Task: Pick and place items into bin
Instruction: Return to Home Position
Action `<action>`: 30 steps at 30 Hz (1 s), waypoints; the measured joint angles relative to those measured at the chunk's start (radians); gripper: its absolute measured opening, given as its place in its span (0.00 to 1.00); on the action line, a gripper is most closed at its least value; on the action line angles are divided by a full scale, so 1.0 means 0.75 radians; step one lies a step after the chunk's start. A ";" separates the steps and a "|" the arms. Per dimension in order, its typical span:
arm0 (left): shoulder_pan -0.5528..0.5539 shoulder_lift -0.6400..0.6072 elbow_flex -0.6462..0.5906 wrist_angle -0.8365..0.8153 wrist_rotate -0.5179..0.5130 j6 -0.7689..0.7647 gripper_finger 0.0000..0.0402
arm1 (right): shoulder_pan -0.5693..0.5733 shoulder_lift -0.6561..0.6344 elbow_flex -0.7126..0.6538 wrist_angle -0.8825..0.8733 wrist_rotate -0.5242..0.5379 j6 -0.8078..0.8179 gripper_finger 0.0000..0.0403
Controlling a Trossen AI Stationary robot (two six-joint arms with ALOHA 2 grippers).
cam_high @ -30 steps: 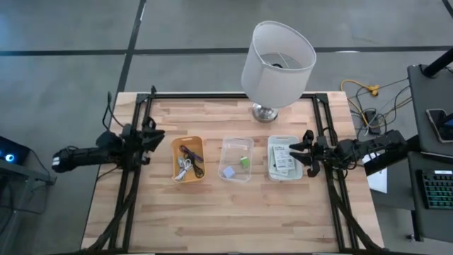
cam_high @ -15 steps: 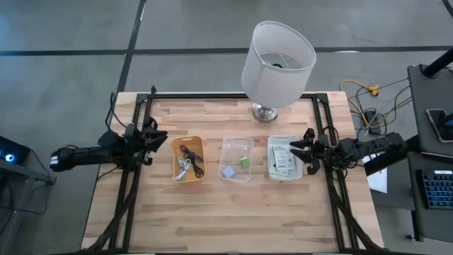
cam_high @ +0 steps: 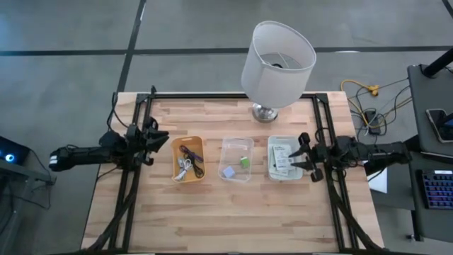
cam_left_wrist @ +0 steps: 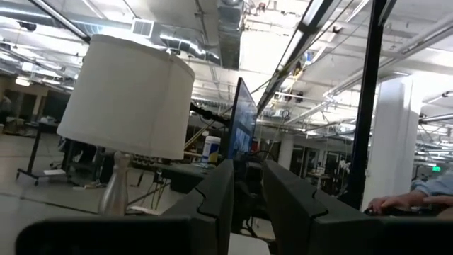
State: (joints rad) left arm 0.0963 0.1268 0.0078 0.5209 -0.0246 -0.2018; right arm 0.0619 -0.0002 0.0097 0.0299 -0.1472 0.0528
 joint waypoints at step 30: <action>0.000 0.003 0.000 0.001 0.004 0.000 0.16 | 0.001 0.020 -0.001 -0.031 0.191 -0.002 0.33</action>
State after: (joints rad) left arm 0.0963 0.1293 0.0078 0.5217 -0.0216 -0.2019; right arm 0.0628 0.0148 0.0093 0.0066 -0.0040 0.0517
